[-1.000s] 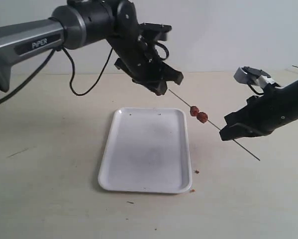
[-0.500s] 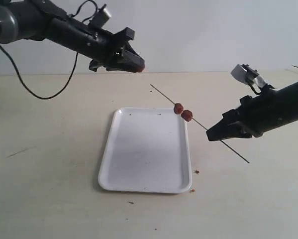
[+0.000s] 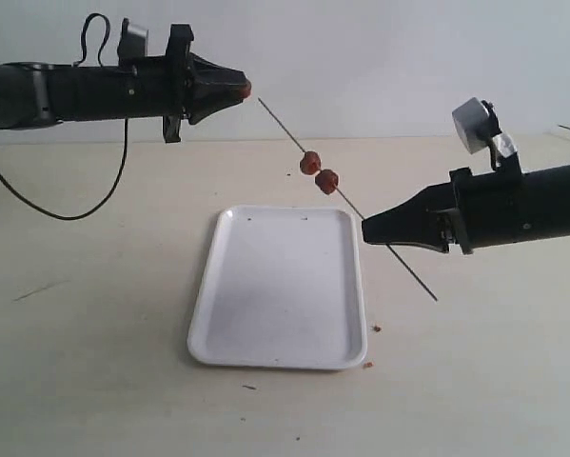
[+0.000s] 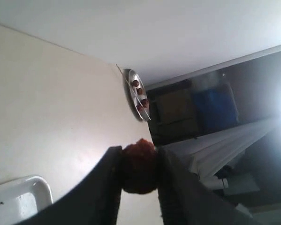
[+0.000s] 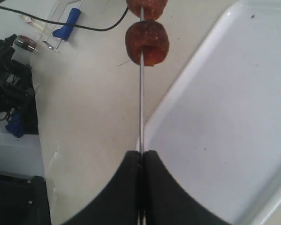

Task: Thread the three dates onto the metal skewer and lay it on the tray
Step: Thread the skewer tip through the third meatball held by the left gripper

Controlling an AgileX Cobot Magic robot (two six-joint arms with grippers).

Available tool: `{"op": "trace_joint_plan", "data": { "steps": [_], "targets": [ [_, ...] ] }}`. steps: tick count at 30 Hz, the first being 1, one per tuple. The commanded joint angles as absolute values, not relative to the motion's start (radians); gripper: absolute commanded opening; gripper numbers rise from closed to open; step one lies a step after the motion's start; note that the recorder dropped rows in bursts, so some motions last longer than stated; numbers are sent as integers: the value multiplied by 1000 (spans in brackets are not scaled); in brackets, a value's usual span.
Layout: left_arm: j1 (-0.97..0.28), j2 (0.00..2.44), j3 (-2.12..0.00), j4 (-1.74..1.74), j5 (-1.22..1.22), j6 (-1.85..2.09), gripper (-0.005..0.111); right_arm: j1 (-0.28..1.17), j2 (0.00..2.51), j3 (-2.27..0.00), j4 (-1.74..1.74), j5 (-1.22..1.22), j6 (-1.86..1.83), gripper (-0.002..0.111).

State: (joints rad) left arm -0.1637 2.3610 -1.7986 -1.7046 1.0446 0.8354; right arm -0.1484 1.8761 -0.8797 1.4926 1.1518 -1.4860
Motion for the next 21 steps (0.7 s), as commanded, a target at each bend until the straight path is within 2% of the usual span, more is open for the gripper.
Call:
{"op": "trace_joint_plan", "data": {
  "steps": [1,7,21],
  "targets": [
    [-161,2348,-1762,-1744,1051,870,28,-145,1868,-874,1553,1175,-1509,0],
    [-161,2348,-1756,-1744,1075,860,28,-57,1868,-874,1615,1126,-1522,0],
    [-129,2348,-1756,-1744,1095,801,28,-46,1921,-874,1613,1109,-1525,0]
  ]
}}
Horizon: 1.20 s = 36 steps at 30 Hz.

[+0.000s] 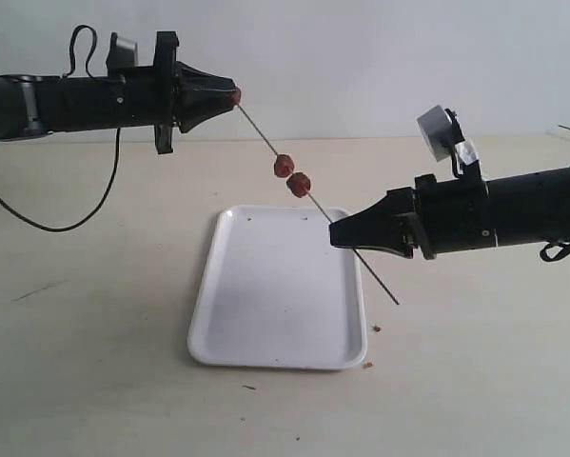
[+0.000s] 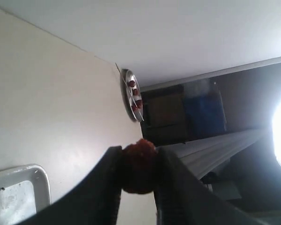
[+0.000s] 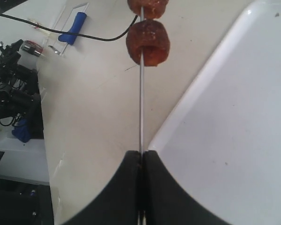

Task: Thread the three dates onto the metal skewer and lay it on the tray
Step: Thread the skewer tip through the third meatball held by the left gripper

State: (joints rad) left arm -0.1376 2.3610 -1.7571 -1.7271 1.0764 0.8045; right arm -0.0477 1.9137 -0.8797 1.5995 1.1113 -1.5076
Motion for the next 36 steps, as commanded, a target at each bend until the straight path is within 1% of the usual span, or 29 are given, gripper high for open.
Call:
{"op": "trace_joint_plan", "data": {
  "steps": [1,36],
  "targets": [
    [-129,2348,-1756,-1744,1095,801,28,-46,1921,-874,1613,1109,-1525,0],
    [-159,2348,-1756,-1744,1047,755,28,-46,1920,-874,1621,1099,-1525,0]
  ]
}}
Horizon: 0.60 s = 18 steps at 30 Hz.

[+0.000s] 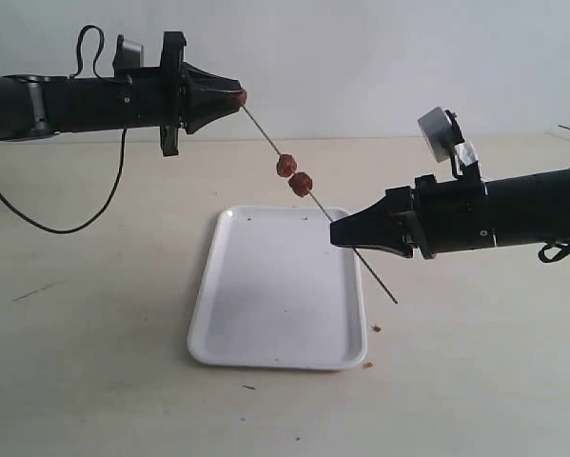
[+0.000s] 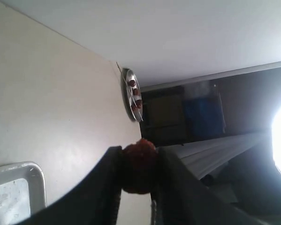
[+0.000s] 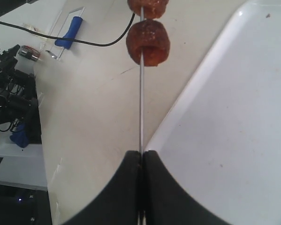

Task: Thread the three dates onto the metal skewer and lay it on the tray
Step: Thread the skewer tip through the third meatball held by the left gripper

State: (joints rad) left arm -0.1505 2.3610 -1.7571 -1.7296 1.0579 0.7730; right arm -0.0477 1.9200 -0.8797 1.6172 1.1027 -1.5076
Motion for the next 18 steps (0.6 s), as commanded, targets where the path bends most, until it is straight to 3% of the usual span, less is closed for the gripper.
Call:
{"op": "trace_joint_plan", "data": {
  "steps": [1,18],
  "targets": [
    [-162,2348,-1756,-1744,1042,754,28,-46,1920,-874,1621,1095,-1525,0],
    [-185,2348,-1756,-1744,1034,751,28,-46,1920,-874,1624,1056,-1520,0]
  ]
}}
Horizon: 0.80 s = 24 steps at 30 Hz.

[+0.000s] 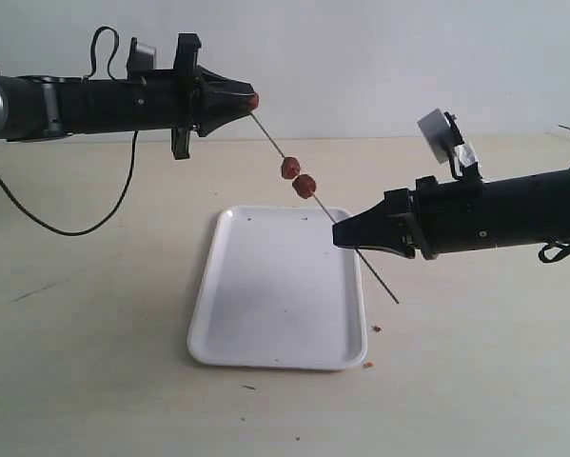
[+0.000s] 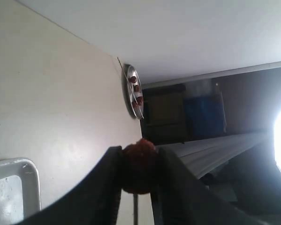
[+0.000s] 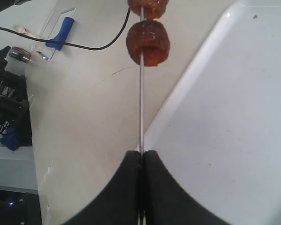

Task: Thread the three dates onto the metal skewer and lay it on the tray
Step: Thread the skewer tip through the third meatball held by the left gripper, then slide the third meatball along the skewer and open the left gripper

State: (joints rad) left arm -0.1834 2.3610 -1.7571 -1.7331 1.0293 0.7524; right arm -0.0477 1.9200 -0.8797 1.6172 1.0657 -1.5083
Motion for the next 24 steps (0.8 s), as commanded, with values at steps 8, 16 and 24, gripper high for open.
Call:
{"op": "trace_joint_plan", "data": {
  "steps": [8,16,24],
  "targets": [
    [-185,2348,-1756,-1744,1034,758,28,-46,1920,-874,1733,1056,-1517,0],
    [-185,2348,-1756,-1744,1022,792,28,-11,1920,-892,1744,1095,-1487,0],
    [-191,2348,-1756,-1744,1031,807,28,141,1920,-999,1744,891,-1375,0]
  ]
}}
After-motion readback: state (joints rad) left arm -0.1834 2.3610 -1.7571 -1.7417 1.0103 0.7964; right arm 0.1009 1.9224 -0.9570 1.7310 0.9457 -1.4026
